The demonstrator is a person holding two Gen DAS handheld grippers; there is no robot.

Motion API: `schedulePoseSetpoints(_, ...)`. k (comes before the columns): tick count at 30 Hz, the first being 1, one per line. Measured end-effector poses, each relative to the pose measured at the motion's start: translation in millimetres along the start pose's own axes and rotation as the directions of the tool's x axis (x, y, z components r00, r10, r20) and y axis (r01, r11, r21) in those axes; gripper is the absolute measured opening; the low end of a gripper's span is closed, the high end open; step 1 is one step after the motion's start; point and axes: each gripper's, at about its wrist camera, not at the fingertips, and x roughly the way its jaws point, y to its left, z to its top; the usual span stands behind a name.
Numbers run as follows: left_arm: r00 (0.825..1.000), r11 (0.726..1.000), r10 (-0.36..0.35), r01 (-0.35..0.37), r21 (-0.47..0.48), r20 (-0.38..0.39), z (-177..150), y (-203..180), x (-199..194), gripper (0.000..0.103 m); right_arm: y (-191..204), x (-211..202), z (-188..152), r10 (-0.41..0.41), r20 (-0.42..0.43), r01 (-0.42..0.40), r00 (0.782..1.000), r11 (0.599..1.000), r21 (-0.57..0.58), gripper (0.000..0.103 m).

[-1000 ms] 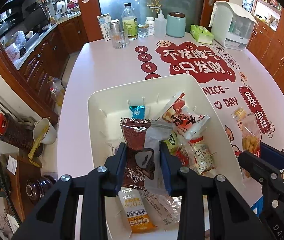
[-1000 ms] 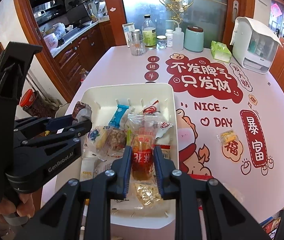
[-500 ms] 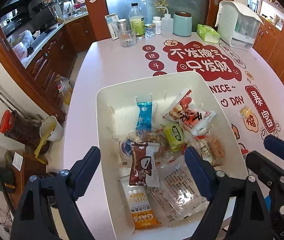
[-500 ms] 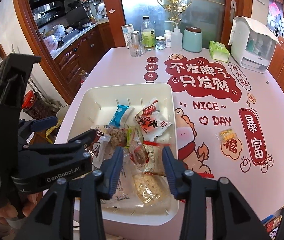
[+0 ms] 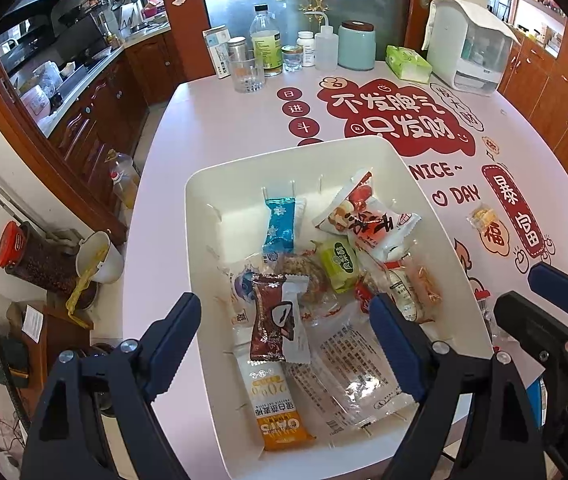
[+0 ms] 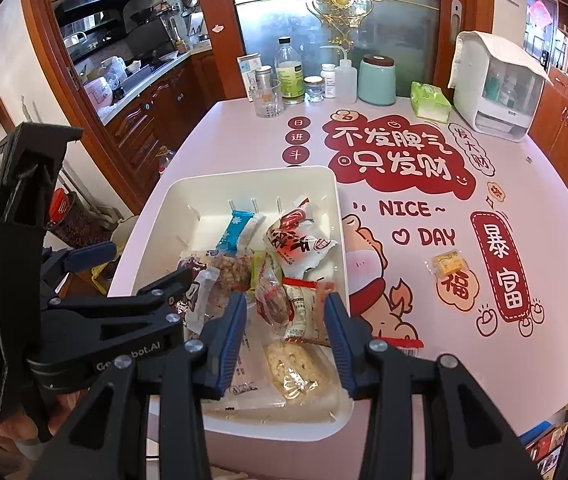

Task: Organize snacks
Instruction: 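Drop both snacks into the white tray by opening both tools, then move both tools over the yellow wrapped snack and the clear crisp bag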

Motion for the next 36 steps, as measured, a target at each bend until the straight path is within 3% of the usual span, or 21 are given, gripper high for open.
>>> schedulePoseSetpoints(19, 1.0, 0.997, -0.025, 0.024, 0.071, 0.014, 6, -28, -3, 0.085, -26, -8, -4, -0.002, 0.022, 0.0, 1.0, 0.997, 0.081, 0.041)
schedulePoseSetpoints(36, 0.995, 0.98, -0.094, 0.085, 0.179, 0.041, 41, -97, -4, 0.086, -128, -19, -12, -0.091, 0.037, 0.078, 0.995, 0.96, 0.27, 0.041)
